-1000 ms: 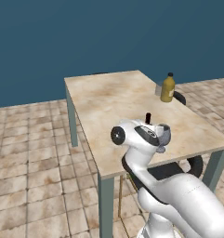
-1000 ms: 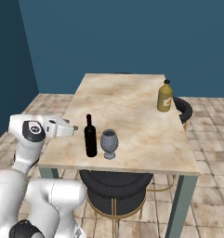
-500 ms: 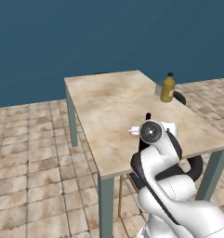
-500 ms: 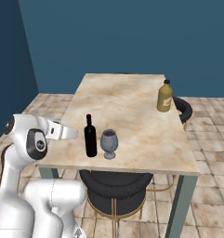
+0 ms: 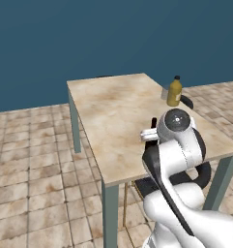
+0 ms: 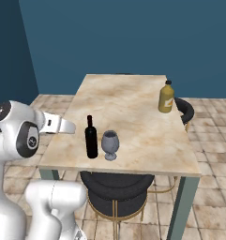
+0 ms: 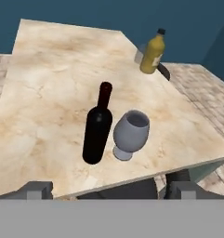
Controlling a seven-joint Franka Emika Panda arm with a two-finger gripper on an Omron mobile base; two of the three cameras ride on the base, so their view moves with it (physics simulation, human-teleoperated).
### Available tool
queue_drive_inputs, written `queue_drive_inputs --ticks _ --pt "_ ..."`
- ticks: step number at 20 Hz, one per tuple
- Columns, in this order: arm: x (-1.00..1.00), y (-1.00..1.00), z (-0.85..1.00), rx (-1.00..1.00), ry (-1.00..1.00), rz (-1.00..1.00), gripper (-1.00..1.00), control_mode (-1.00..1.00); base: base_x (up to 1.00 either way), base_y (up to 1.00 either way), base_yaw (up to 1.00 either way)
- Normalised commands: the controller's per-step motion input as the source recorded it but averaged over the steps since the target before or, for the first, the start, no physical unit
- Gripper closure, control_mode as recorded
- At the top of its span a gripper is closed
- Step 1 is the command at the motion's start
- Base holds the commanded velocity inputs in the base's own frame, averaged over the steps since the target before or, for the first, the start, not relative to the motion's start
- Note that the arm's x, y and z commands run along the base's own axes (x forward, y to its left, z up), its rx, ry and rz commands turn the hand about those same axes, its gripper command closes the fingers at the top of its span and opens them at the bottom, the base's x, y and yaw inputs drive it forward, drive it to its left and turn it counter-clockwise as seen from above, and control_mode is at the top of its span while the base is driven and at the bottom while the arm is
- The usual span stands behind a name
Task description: There is a wine glass and glass cup on the dining counter. Place the wine bottle next to the wine glass and the juice bottle next to the glass cup.
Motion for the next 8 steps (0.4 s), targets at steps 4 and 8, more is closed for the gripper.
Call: queue_drive_inputs --ticks 4,8 --pt "-0.52 -0.03 0.26 0.0 0.08 0.12 -1.0 -1.0 0.0 0.0 0.0" --pt "-0.62 -0.05 0.1 0.0 0.0 0.14 -1.0 -1.0 0.0 0.0 0.0"
